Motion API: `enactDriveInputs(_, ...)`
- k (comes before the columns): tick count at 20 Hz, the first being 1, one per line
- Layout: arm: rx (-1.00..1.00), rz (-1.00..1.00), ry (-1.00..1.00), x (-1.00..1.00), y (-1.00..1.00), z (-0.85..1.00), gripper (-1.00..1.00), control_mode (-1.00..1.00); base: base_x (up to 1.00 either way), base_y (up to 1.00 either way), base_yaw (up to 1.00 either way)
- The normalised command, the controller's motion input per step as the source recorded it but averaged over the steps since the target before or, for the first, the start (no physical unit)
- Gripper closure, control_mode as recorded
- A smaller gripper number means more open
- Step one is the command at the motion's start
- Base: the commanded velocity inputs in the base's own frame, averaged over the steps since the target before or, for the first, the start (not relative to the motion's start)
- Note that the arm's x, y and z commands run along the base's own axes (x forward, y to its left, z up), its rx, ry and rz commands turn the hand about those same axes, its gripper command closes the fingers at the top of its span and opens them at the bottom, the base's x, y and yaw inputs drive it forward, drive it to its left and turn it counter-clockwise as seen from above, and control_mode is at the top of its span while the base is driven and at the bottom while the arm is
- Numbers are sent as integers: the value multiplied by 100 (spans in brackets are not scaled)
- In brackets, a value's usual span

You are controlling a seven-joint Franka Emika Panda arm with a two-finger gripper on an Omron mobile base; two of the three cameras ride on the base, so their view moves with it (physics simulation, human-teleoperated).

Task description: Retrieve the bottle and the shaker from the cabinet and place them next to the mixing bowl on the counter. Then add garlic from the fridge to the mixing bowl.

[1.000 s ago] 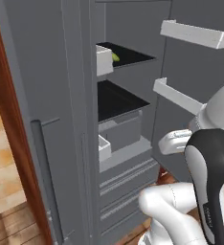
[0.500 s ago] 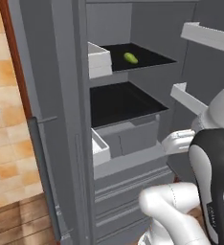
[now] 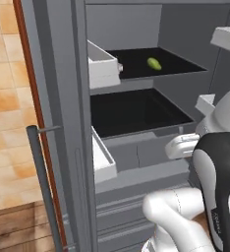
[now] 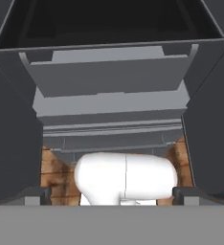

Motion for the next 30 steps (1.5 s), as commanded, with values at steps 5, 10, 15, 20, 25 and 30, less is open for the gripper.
enactDriveInputs(5,0,0,0,0,0,0,-100,100,52,-11,9)
enactDriveInputs(10,0,0,0,0,0,0,-100,100,47,-9,16)
enactDriveInputs(15,0,0,0,0,0,0,-100,100,21,-23,11)
enactDriveInputs(20,0,0,-1,0,0,6,-100,-100,0,0,1)
enactDriveInputs(25,0,5,-12,-2,7,87,-100,-100,0,0,0)
enactDriveInputs(30,0,5,-12,4,21,79,-100,-100,0,0,0)
